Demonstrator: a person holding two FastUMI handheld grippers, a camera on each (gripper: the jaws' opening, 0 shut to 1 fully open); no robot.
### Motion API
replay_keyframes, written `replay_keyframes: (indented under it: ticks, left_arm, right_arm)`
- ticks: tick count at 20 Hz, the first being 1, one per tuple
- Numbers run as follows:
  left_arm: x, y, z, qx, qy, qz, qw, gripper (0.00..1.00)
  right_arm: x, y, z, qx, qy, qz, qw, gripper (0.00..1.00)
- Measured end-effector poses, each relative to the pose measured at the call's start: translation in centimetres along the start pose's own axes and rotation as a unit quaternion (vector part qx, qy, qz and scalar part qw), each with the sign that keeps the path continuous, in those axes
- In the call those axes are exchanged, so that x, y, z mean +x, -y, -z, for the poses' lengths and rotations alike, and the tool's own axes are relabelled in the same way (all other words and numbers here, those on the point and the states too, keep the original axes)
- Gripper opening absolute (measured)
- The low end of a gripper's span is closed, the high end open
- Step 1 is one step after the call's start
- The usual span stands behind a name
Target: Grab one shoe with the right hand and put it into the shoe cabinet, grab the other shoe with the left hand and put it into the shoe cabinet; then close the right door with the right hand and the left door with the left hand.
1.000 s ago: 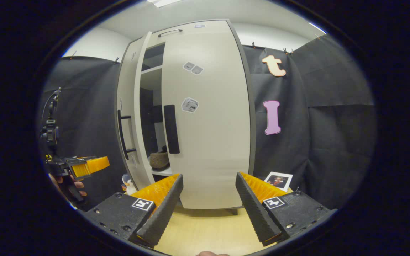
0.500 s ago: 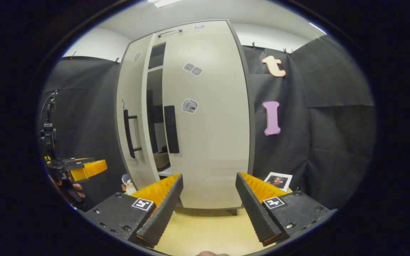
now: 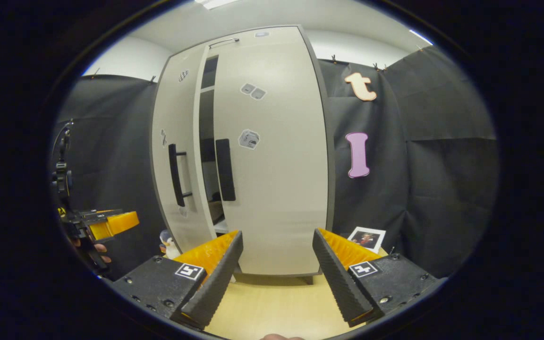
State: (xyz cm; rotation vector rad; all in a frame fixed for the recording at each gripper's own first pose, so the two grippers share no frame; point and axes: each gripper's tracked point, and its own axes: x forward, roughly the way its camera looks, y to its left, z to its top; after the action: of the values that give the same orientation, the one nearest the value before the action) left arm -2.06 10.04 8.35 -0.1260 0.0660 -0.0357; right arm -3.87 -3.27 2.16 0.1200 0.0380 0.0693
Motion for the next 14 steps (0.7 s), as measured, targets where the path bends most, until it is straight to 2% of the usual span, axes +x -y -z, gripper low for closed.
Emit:
replay_keyframes:
  ticks: [14]
  left_arm:
    - [-1.11, -0.75, -0.42, 0.0, 0.003, -0.004, 1.0, 0.95]
  right_arm:
    - [-0.38, -0.78, -0.34, 0.005, 0.003, -0.004, 1.0, 0.97]
